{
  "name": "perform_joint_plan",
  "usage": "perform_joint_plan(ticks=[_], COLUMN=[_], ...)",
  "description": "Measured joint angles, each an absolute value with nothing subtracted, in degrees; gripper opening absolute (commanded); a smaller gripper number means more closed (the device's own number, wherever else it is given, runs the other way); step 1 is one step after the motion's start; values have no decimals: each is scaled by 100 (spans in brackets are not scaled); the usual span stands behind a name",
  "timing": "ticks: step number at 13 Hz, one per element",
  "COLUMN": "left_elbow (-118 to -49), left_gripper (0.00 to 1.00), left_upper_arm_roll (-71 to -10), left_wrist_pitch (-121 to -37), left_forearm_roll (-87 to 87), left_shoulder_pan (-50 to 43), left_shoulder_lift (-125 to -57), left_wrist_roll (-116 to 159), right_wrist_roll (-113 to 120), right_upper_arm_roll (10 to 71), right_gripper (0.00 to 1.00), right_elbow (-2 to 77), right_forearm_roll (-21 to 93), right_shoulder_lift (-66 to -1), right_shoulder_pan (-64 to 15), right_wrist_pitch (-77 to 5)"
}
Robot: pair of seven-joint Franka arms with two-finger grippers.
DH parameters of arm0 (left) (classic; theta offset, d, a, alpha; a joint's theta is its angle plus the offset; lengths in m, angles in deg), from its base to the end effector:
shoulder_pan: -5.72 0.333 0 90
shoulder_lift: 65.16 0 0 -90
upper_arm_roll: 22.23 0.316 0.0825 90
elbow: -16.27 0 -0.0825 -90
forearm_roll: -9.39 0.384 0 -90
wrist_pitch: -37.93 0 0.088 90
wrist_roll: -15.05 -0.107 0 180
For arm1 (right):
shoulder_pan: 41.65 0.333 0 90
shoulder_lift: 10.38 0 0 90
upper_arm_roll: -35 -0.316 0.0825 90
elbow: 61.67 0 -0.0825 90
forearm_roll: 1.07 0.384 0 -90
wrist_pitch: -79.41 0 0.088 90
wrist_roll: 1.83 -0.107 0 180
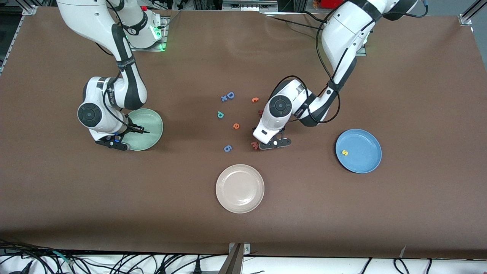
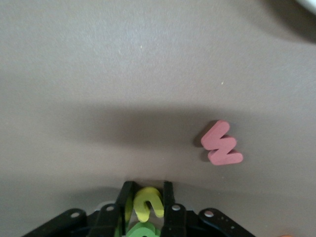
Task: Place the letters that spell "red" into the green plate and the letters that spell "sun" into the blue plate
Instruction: 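Carry the yellow u toward the blue plate while the right gripper grasps p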
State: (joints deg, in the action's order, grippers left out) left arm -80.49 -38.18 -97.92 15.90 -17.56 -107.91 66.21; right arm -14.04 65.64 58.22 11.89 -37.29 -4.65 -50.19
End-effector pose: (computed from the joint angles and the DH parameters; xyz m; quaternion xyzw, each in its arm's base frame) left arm 0.5325 -0.4101 0.1739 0.9937 0.0960 -0.0509 0.0278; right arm 0.5539 0.0653 0.2076 0.9858 -0.1216 -0.1009 0.0571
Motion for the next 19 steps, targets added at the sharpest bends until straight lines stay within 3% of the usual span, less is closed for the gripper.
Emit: perform_joint_plan(ticks=[5,8,13,19], left_elbow=[-7974,-7837,-7371,-7419], left_gripper=[16,16,16,16], left_upper_arm_roll=[-3745,-3713,-3688,-3651], left_wrist_pitch=[-9619,-9165,-7958,-7501], left_forearm_roll=[1590,1592,1593,1890], left_shoulder_pan=[-1688,-1487,-987,-23], left_shoulder_lift=[-10761,-10518,-10315,-10305], left_wrist_roll=[6633,6485,5070,3294], right_wrist_roll=[-2486,-3761,-5775,-6771], right_upper_arm_roll=[6503,5982,4744,4532], right_gripper=[84,84,84,84], right_elbow=[5185,4971,4868,4871], right_forearm_roll=[1224,1365,1593,1598], right_shoulder_lift=[-3201,-3067,-3249,-4137], right_shoulder_pan=[-78,162,235,920], right_wrist_pitch=[-3747,-3654,-4511,-5813])
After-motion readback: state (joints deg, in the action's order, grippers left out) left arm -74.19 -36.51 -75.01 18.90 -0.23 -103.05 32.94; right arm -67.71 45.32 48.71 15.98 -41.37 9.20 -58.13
